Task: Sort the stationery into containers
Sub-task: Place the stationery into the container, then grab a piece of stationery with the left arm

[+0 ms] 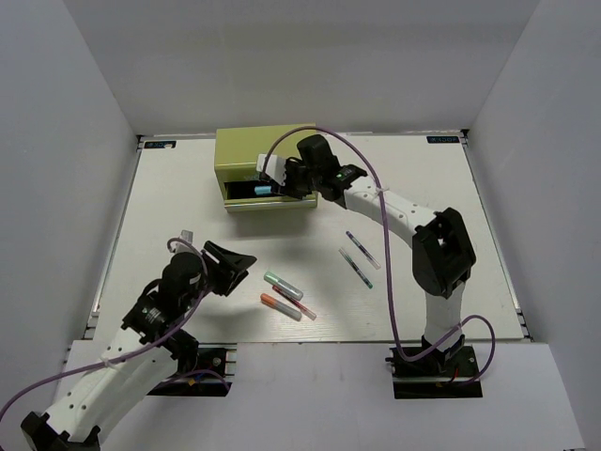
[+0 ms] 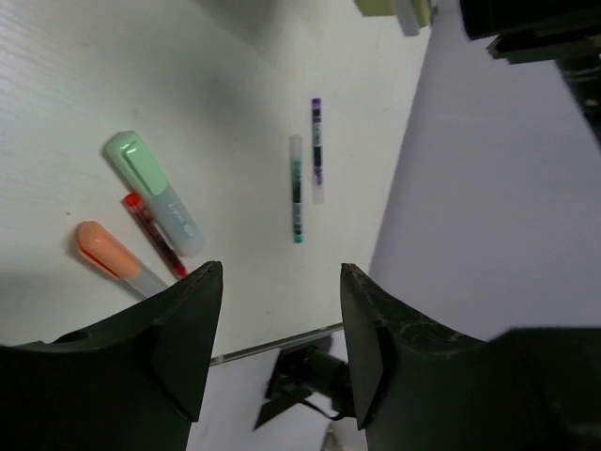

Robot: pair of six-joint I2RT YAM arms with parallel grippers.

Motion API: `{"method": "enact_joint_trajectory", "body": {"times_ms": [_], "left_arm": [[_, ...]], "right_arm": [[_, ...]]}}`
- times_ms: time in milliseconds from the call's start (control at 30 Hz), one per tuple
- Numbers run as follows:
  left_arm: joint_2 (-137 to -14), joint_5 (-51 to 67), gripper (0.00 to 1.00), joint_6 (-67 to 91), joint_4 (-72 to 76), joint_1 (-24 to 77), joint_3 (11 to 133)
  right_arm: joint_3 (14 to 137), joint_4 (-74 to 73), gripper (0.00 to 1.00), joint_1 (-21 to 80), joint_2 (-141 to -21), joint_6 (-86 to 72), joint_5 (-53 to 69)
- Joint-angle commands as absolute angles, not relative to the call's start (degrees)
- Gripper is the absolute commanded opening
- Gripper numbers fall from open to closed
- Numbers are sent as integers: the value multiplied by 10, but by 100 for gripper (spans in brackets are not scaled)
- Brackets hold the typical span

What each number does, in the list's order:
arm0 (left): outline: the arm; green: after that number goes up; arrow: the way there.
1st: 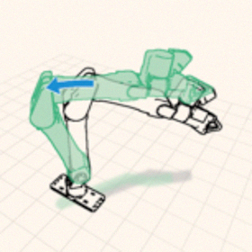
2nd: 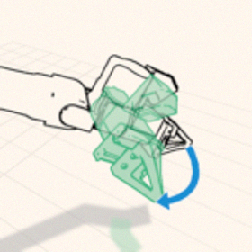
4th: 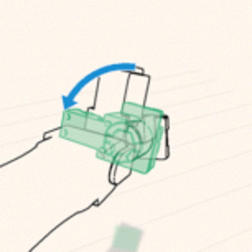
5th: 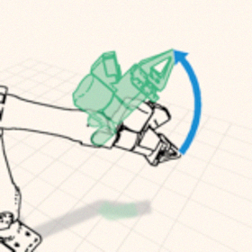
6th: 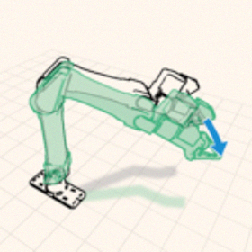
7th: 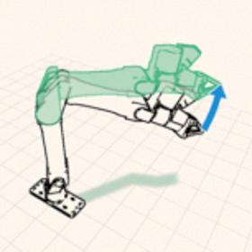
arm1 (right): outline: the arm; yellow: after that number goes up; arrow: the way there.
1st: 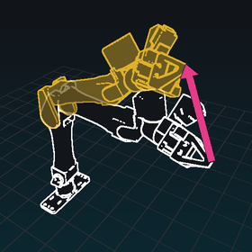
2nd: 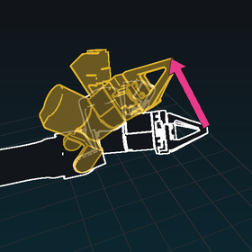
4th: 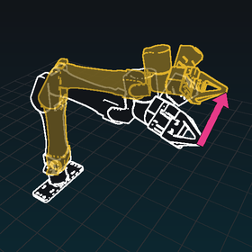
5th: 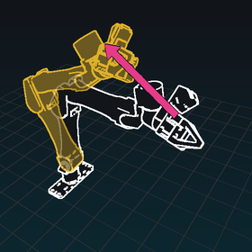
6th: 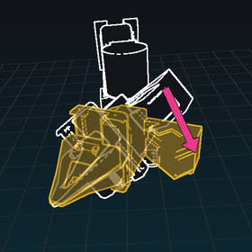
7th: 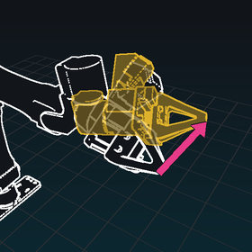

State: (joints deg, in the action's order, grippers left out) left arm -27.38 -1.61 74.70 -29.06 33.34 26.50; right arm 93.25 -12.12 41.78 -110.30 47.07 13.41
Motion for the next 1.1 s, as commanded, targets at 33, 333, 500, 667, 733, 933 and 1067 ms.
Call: {"method": "enact_joint_trajectory", "body": {"times_ms": [33,333,500,667,733,933,1067], "left_arm": [[-247,-37,65,853,-312,336,257],[-336,18,65,948,-392,336,278],[-419,52,65,975,-428,336,297],[-461,52,65,988,-481,336,320],[-478,52,65,988,-487,336,328],[-537,63,65,965,-482,336,351],[-543,100,65,965,-409,336,298]], "right_arm": [[982,-109,53,414,-1106,475,129],[962,-130,56,412,-1050,442,149],[917,-137,32,405,-976,389,160],[813,-109,18,383,-900,353,149],[778,-101,23,372,-865,349,142],[723,-127,38,360,-797,386,104],[728,-152,38,351,-766,397,82]]}}
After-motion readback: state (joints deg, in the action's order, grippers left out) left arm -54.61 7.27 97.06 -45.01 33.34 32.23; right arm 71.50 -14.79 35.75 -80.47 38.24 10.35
